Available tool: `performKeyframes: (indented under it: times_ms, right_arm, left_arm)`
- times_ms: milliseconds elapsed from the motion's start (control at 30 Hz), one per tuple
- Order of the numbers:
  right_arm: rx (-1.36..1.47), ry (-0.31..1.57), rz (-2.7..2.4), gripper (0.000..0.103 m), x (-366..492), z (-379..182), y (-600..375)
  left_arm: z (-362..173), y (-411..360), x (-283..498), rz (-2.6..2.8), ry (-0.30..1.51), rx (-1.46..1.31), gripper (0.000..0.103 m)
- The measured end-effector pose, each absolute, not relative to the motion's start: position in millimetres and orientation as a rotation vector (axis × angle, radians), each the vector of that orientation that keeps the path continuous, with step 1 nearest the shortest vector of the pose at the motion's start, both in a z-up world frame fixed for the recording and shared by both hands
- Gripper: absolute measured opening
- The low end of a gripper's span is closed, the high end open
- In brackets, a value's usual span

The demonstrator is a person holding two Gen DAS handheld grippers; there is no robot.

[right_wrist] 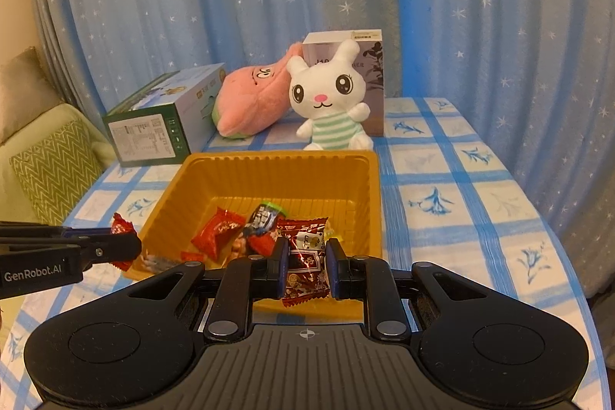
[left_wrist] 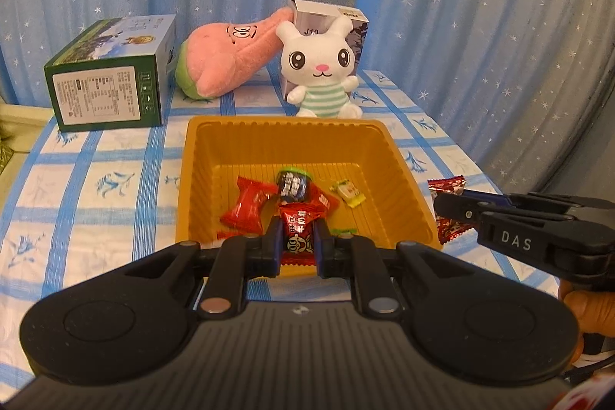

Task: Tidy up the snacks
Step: 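Carry the red candy and brown-red candy over the orange tray with both tools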

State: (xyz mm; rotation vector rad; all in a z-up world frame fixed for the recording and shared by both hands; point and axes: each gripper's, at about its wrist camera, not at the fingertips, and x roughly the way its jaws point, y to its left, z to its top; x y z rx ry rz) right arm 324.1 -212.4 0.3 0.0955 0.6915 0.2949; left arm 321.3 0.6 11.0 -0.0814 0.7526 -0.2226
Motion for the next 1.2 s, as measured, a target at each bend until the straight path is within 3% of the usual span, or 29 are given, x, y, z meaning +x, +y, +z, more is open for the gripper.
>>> performKeyframes:
  times_ms: [1033,1100,1133,1167,1200]
  right_arm:
    - [0.091,0.759,0.301,0.021,383.1,-15.3,-203.6]
    - [0.093,0.759,0.299,0.021,383.4,-15.5,-203.8]
    - [0.095,0.760,0.298,0.021,383.8,-15.7,-203.9]
    - [0.099,0.761,0.298,0.021,383.9,-15.8,-204.6]
    - [0.101,0.760,0.298,0.021,383.8,-16.0,-205.3]
  left_arm:
    - [-13.1,7.9,388.2,-0.203,0.838,-0.118,0.014]
    - [-15.8,9.7,392.1,-0.210,0.846,-0.139,0.020]
    - [-16.7,10.6,392.8,-0.203,0.846,-0.146,0.037]
    - [-17.0,11.5,392.3,-0.194,0.839,-0.148,0.047]
    - [-17.0,12.1,391.1,-0.191,0.832,-0.147,0.047]
